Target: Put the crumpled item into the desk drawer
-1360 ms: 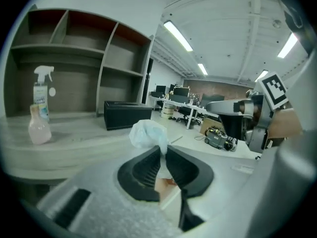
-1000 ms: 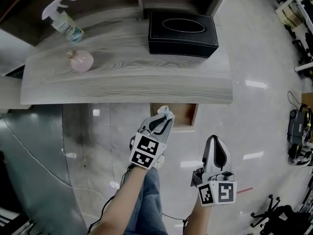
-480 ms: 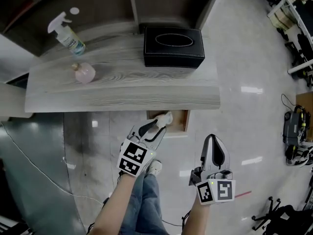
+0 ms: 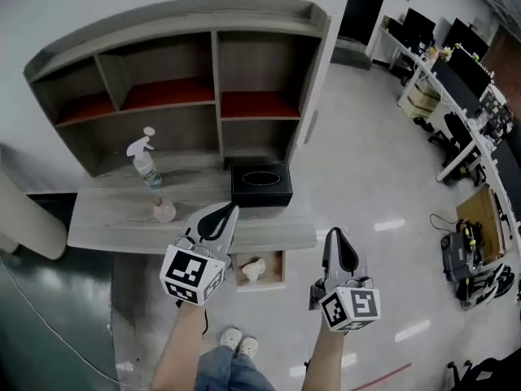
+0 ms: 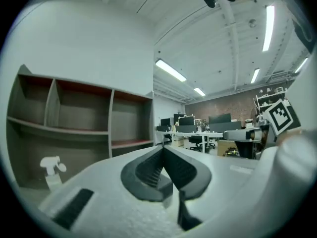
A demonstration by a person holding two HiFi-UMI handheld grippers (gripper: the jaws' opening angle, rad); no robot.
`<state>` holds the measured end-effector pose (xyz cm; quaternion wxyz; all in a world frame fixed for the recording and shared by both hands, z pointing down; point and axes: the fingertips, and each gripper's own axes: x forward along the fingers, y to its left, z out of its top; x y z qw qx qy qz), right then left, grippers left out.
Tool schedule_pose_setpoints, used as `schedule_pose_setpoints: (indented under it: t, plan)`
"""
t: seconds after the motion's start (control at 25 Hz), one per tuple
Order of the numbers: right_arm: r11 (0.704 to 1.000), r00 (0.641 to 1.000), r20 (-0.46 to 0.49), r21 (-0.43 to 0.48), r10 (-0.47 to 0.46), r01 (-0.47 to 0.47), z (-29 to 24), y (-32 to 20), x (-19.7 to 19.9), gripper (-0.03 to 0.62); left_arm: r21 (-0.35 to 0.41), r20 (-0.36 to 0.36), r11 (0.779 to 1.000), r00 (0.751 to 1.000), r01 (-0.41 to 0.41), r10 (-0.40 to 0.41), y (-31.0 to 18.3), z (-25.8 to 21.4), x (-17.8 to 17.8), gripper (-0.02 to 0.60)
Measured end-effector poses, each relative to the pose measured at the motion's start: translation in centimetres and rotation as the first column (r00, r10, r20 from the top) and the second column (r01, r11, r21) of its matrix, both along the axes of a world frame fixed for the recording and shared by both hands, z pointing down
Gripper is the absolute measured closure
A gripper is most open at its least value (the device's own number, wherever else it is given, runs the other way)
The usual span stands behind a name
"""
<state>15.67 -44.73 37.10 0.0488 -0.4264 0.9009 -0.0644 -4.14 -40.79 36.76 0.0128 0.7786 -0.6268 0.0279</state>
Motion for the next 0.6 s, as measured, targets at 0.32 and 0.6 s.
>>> schedule_pose_setpoints:
  t: [0.32, 0.6]
  plan:
    - [0.992, 1.000, 0.019, 0.121, 0.018, -0.020, -8.7, 0.4, 1.0, 0.582, 0.171, 0.034, 0.985, 0.999, -0.007, 0.001, 2.1, -10.3, -0.3, 0.577]
    - [0.983, 1.000, -0.006, 0.179, 0.027, -0.025, -11.4, 1.8, 1.1, 0.582, 0.244, 0.046, 0.970, 0.999, -0.003, -0.009, 4.0, -13.4, -0.9, 0.577]
